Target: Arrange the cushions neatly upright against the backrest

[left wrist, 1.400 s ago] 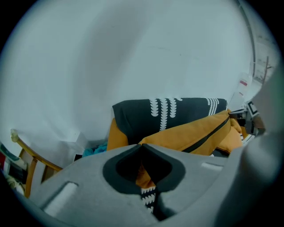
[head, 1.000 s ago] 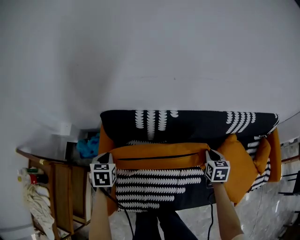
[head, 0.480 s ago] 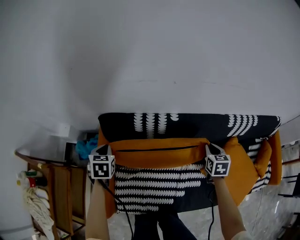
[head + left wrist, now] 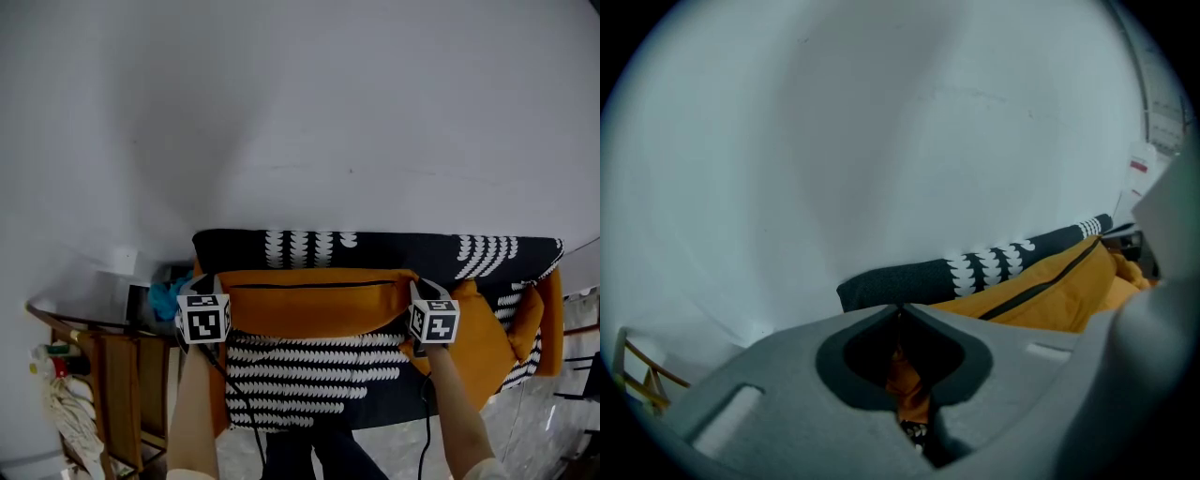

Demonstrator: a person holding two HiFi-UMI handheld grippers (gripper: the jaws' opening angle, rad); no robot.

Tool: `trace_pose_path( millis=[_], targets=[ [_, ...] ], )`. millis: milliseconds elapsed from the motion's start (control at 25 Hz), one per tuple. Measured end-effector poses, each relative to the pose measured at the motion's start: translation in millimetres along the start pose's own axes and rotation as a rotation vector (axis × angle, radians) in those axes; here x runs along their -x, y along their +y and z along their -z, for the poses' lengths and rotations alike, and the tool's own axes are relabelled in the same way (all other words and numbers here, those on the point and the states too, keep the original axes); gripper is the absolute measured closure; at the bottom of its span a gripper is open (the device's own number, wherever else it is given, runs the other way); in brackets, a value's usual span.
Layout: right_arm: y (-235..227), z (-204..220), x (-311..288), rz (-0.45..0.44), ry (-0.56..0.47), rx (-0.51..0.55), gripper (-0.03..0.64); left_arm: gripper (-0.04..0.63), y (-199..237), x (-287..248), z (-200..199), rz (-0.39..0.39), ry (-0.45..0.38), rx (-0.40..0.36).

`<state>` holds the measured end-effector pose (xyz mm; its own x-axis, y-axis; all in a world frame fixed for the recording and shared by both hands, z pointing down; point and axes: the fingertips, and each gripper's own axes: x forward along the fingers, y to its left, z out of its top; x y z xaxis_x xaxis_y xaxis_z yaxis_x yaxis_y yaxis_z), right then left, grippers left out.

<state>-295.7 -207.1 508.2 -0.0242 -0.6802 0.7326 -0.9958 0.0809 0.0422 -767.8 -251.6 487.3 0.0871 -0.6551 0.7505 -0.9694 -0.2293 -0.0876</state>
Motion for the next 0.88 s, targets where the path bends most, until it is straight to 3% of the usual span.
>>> trace_pose_path(
  millis=[360, 480, 560, 600, 880],
  targets=[
    [-7.3, -21.5, -9.3, 0.048, -0.052, 0.041, 0.545, 0.546, 8.5, -7.3, -20.8, -0.038, -0.061, 0.021],
    [-7.9, -27.4, -9.1, 0.037, -0.079, 0.011, 0.480, 0.473, 8.5, -3.6, -25.4, -0.050, -0.090, 0.028],
    [-4.7, -30.1, -7.3, 0.026, -0.091, 0.003, 0.384, 0.415, 9.4, 1.1, -27.2, -0.059, -0.101, 0.039],
    [-2.3, -31.7, -5.2, 0.025, -0.101, 0.005, 0.370, 0.406, 10.4, 4.1, -27.7, -0.066, -0.107, 0.045],
    [22.0, -40.3, 15.0, 0.005, -0.176, 0.007, 0.388, 0.400, 11.8, 28.0, -22.7, -0.077, -0.133, 0.066]
  ],
)
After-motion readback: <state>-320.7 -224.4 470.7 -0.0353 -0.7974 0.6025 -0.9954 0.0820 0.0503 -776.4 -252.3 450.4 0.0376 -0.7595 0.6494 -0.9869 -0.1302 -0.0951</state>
